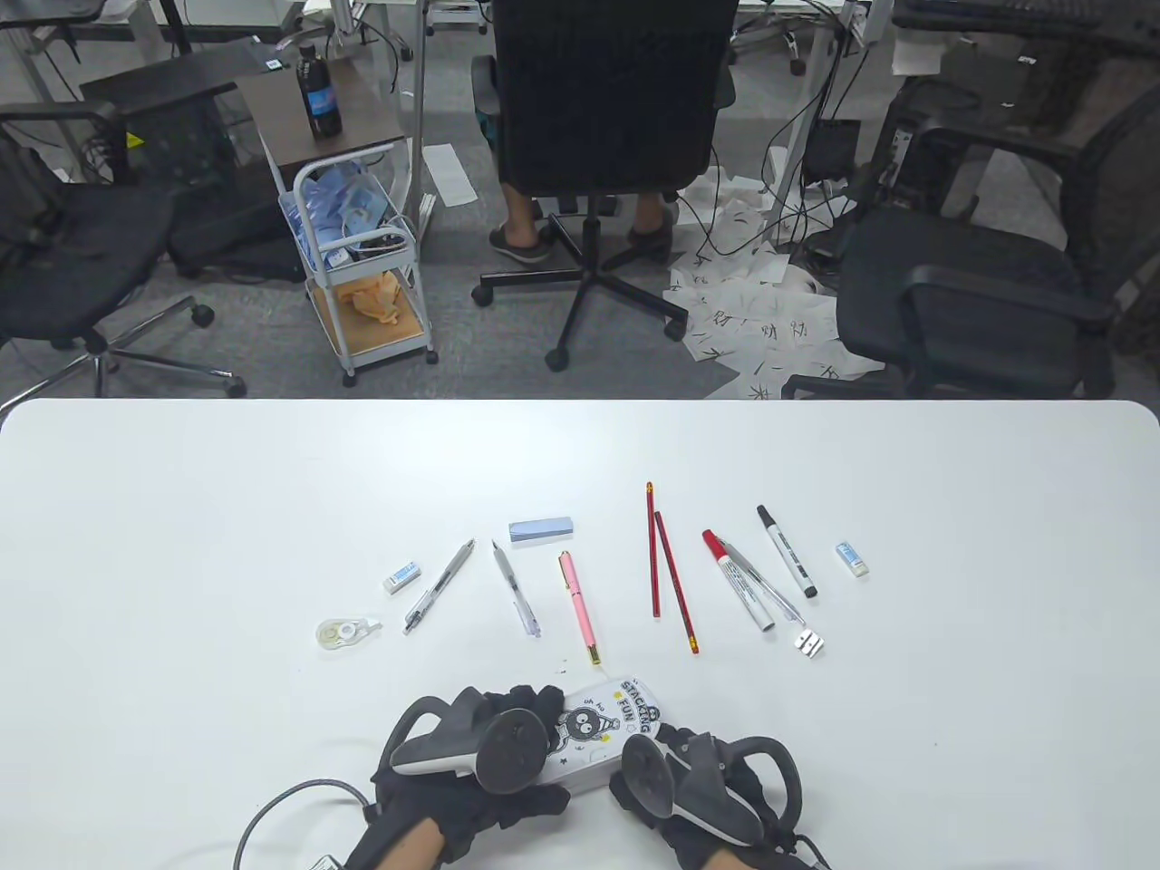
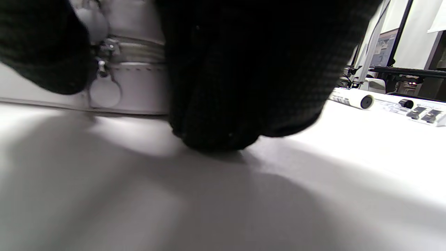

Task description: Pack double-layer zippered pencil case

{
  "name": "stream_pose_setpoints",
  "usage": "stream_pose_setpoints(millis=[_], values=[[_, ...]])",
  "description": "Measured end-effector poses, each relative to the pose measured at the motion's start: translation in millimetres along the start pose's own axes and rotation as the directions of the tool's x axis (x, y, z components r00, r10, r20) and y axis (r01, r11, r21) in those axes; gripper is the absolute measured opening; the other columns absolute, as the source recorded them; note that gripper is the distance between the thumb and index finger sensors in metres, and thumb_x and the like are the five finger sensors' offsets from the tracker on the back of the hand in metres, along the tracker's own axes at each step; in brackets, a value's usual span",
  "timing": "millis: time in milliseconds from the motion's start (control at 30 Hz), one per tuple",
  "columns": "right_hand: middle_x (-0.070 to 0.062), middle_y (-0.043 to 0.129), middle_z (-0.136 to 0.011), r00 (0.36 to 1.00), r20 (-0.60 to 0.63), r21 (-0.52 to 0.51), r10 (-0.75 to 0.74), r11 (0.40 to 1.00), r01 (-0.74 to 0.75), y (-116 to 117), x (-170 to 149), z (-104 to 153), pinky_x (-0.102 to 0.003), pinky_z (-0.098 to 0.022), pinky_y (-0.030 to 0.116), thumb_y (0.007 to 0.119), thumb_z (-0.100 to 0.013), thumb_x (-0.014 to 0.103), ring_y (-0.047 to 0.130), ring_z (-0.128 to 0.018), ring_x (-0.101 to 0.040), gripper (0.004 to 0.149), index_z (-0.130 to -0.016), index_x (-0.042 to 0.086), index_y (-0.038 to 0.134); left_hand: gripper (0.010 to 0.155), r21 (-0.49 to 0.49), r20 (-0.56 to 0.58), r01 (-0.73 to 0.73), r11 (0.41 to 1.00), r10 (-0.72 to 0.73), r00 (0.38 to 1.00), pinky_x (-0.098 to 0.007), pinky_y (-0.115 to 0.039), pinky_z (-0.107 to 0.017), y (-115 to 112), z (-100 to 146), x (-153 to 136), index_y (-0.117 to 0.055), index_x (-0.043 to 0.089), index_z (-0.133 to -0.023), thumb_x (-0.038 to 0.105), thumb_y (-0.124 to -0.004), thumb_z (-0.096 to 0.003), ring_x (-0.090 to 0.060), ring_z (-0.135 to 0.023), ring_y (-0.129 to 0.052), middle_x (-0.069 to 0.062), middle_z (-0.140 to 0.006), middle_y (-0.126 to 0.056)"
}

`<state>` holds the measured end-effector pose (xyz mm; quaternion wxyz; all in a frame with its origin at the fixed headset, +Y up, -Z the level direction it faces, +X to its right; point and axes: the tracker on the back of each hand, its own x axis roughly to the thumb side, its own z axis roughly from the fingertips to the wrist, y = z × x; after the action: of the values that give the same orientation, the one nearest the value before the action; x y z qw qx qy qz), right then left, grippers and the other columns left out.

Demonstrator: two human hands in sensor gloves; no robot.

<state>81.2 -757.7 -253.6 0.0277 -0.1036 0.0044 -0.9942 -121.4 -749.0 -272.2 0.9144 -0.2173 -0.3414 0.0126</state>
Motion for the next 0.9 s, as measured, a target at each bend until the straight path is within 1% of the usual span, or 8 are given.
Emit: stream_pose_setpoints(millis=[133, 300, 433, 500, 533, 633, 767, 900], values=[[-0.002, 0.107, -0.055, 1.000, -0.021, -0.005, -0.012, 1.000, 0.012, 0.2, 1.9, 1.6, -0.025, -0.029, 0.096, 0.083, -0.040, 0.068, 0.108, -0.036, -0.008, 0.070, -0.071, 0.005, 0.091, 0.100, 0.003, -0.006, -0.039, 0.999, 0.039, 0.999, -0.077, -0.052, -0.069, -1.6, -0.6, 1.0, -0.019, 0.001, -0.119, 0.060, -0.070, -0.0577, -0.062, -0.095, -0.053, -0.041, -0.115, -0.035], [0.000, 0.107, -0.051, 0.999, -0.023, 0.000, -0.042, 0.999, 0.042, 0.5, 0.6, 1.4, -0.024, -0.027, 0.097, 0.085, -0.042, 0.055, 0.108, -0.033, -0.007, 0.056, -0.068, 0.006, 0.092, 0.099, -0.012, -0.007, -0.033, 0.999, 0.033, 0.999, -0.077, -0.051, -0.069, -1.6, -1.3, 2.5, -0.017, 0.000, -0.119, 0.059, -0.069, -0.0586, -0.063, -0.095, -0.050, -0.042, -0.115, -0.033], [0.001, 0.108, -0.048, 0.998, -0.024, -0.011, -0.054, 0.999, 0.053, 0.9, 0.5, 2.9, -0.023, -0.025, 0.097, 0.087, -0.041, 0.052, 0.108, -0.030, -0.005, 0.052, -0.065, 0.006, 0.093, 0.099, -0.014, -0.008, -0.032, 0.999, 0.032, 0.999, -0.078, -0.050, -0.069, -1.9, -1.5, 3.1, -0.016, 0.000, -0.119, 0.059, -0.068, -0.0589, -0.063, -0.095, -0.049, -0.042, -0.115, -0.032], [0.001, 0.107, -0.050, 0.998, -0.007, 0.013, -0.064, 0.998, 0.064, 0.4, -1.3, 2.4, -0.023, -0.026, 0.097, 0.086, -0.040, 0.062, 0.108, -0.032, -0.005, 0.063, -0.067, 0.006, 0.093, 0.099, -0.014, -0.009, -0.033, 0.999, 0.033, 0.999, -0.078, -0.049, -0.069, -2.1, -1.5, 3.3, -0.016, 0.000, -0.118, 0.059, -0.068, -0.0590, -0.064, -0.095, -0.049, -0.042, -0.115, -0.032], [0.001, 0.108, -0.050, 0.996, -0.020, 0.013, -0.086, 0.996, 0.087, 0.9, -2.2, 2.4, -0.023, -0.026, 0.096, 0.087, -0.038, 0.063, 0.108, -0.032, -0.005, 0.064, -0.067, 0.006, 0.093, 0.099, -0.014, -0.010, -0.033, 0.999, 0.033, 0.999, -0.078, -0.049, -0.069, -2.3, -1.7, 3.7, -0.016, -0.001, -0.118, 0.059, -0.068, -0.0592, -0.064, -0.095, -0.049, -0.043, -0.115, -0.032], [0.002, 0.108, -0.048, 0.998, -0.022, -0.020, -0.053, 0.998, 0.053, 1.2, 0.2, 3.1, -0.022, -0.025, 0.097, 0.090, -0.038, 0.058, 0.108, -0.030, -0.005, 0.058, -0.065, 0.007, 0.093, 0.099, -0.018, -0.011, -0.029, 0.999, 0.029, 1.000, -0.078, -0.048, -0.069, -2.3, -1.9, 4.4, -0.016, -0.001, -0.118, 0.059, -0.068, -0.0592, -0.064, -0.095, -0.048, -0.043, -0.114, -0.032], [0.002, 0.108, -0.046, 0.995, -0.039, -0.027, -0.087, 0.996, 0.086, 2.7, -0.9, 3.7, -0.022, -0.024, 0.096, 0.092, -0.039, 0.049, 0.108, -0.028, -0.004, 0.048, -0.063, 0.007, 0.094, 0.100, -0.020, -0.010, -0.032, 0.999, 0.032, 0.999, -0.078, -0.048, -0.069, -2.8, -2.0, 5.0, -0.013, -0.001, -0.118, 0.058, -0.068, -0.0594, -0.064, -0.095, -0.047, -0.043, -0.114, -0.031], [0.003, 0.108, -0.045, 0.996, -0.031, -0.022, -0.086, 0.996, 0.086, 2.2, -1.5, 3.5, -0.022, -0.023, 0.096, 0.091, -0.040, 0.047, 0.108, -0.027, -0.004, 0.046, -0.062, 0.008, 0.095, 0.100, -0.018, -0.009, -0.031, 0.999, 0.031, 0.999, -0.078, -0.047, -0.070, -3.4, -1.4, 5.0, -0.013, -0.001, -0.118, 0.059, -0.068, -0.0594, -0.064, -0.095, -0.047, -0.043, -0.114, -0.030]])
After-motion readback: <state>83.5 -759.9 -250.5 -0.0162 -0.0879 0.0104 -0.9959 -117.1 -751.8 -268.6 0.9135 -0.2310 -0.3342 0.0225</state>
